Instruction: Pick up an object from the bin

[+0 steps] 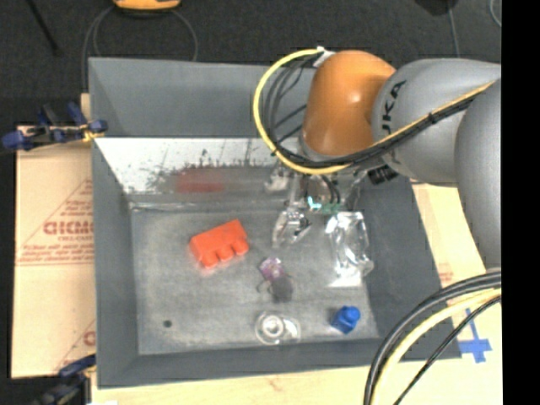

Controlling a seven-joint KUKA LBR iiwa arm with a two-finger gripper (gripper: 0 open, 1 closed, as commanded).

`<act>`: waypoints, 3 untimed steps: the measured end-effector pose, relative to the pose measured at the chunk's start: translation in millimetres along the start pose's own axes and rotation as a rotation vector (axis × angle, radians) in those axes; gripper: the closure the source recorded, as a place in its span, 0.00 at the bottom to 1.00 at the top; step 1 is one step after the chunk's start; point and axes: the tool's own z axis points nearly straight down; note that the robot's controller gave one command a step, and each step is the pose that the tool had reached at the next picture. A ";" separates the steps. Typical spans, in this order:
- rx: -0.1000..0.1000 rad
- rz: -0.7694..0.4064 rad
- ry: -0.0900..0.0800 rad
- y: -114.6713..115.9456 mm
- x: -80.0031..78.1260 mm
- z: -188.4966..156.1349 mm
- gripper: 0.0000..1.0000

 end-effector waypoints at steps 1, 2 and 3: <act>0.000 -0.236 -0.010 74.5 -16.6 65.4 0.00; 0.000 -0.249 -0.010 83.1 -16.3 46.4 0.00; 0.002 -0.425 -0.011 89.6 -20.3 47.2 0.00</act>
Offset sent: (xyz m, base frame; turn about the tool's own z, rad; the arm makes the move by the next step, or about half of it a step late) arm 0.0160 0.0865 -0.0791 -0.2496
